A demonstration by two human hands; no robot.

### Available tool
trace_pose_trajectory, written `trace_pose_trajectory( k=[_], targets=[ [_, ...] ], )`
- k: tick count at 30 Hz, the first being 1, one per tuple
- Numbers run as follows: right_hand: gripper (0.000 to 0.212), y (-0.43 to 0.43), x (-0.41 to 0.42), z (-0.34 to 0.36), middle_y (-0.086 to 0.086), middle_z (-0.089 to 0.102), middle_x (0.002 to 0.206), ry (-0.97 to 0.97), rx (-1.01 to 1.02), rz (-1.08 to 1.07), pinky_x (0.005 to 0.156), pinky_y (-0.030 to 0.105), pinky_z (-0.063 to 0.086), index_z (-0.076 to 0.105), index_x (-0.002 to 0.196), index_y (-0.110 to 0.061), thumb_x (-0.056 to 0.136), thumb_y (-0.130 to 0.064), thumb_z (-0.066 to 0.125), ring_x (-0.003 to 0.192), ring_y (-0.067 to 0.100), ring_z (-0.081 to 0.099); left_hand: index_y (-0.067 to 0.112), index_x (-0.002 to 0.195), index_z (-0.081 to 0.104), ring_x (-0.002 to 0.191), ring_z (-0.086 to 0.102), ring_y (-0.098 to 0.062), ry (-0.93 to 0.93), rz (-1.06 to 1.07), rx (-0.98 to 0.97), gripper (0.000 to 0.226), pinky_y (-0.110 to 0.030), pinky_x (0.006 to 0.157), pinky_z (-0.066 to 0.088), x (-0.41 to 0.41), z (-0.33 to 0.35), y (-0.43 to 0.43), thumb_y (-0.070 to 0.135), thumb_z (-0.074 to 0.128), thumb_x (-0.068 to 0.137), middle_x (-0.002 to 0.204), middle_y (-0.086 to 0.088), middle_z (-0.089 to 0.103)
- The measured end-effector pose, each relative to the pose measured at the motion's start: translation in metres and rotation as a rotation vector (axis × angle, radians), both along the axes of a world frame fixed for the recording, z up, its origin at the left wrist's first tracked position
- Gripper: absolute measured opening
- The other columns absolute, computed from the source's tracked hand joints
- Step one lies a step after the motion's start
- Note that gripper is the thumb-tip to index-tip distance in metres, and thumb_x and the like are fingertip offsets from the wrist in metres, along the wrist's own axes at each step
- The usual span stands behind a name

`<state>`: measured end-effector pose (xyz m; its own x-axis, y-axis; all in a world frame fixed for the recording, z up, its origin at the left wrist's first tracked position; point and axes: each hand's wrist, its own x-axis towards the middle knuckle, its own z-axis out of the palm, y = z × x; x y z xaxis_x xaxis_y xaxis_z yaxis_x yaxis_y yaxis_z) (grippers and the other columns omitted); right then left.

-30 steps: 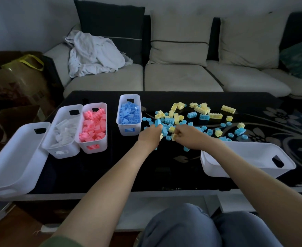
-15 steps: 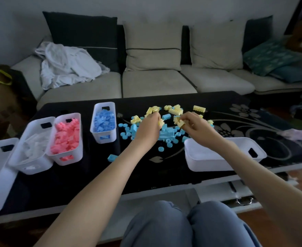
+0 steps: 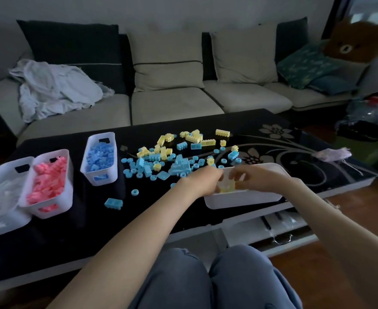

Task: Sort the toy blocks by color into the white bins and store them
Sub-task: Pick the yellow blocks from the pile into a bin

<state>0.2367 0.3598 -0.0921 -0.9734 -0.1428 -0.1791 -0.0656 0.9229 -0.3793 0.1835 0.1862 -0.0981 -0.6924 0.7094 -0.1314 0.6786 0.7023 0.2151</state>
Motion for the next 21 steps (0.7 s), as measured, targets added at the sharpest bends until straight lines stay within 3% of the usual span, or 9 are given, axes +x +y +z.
trace_pose_trajectory(
  k=[3, 8, 12, 16, 21],
  targets=[
    [0.034, -0.002, -0.010, 0.004, -0.009, 0.054, 0.113, -0.028, -0.007, 0.024, 0.068, 0.011, 0.040, 0.052, 0.123, -0.030, 0.090, -0.030, 0.059, 0.093, 0.009, 0.055, 0.016, 0.121, 0.056, 0.106, 0.057, -0.022, -0.035, -0.010, 0.090, 0.029, -0.036, 0.085, 0.050, -0.004, 0.006, -0.002, 0.021, 0.058, 0.093, 0.118, -0.005, 0.058],
    [0.010, -0.012, -0.037, 0.023, -0.003, 0.060, 0.096, 0.069, -0.076, 0.037, 0.065, 0.015, 0.046, 0.060, 0.101, -0.023, 0.093, -0.020, 0.056, 0.079, 0.009, 0.057, 0.015, 0.114, 0.060, 0.104, 0.056, -0.017, 0.020, 0.114, 0.364, 0.022, -0.034, 0.089, 0.048, -0.025, 0.019, -0.037, 0.019, 0.044, 0.099, 0.118, -0.002, 0.058],
    [0.013, -0.033, -0.068, 0.026, -0.006, 0.061, 0.098, 0.131, -0.005, 0.038, 0.069, 0.016, 0.042, 0.060, 0.105, -0.021, 0.093, -0.021, 0.054, 0.084, 0.007, 0.056, 0.017, 0.113, 0.060, 0.099, 0.057, -0.015, 0.076, 0.305, 0.347, 0.022, -0.034, 0.087, 0.049, -0.053, 0.011, -0.084, 0.015, 0.043, 0.099, 0.117, -0.001, 0.059],
    [0.020, -0.064, -0.097, 0.022, -0.003, 0.060, 0.104, 0.105, 0.027, 0.060, 0.083, 0.027, 0.046, 0.058, 0.113, -0.019, 0.092, -0.020, 0.055, 0.095, 0.013, 0.056, 0.015, 0.117, 0.058, 0.105, 0.055, -0.019, 0.096, 0.459, 0.299, 0.027, -0.034, 0.090, 0.048, -0.076, 0.003, -0.131, 0.007, 0.042, 0.096, 0.121, -0.005, 0.056],
    [0.025, -0.113, -0.134, 0.013, -0.003, 0.059, 0.107, 0.092, 0.030, 0.203, 0.073, 0.024, 0.040, 0.055, 0.116, -0.020, 0.092, -0.023, 0.055, 0.087, 0.011, 0.053, 0.017, 0.121, 0.052, 0.105, 0.051, -0.022, 0.101, 0.574, 0.252, 0.033, -0.034, 0.087, 0.046, -0.095, -0.008, -0.164, 0.002, 0.040, 0.094, 0.119, -0.007, 0.049]
  ],
)
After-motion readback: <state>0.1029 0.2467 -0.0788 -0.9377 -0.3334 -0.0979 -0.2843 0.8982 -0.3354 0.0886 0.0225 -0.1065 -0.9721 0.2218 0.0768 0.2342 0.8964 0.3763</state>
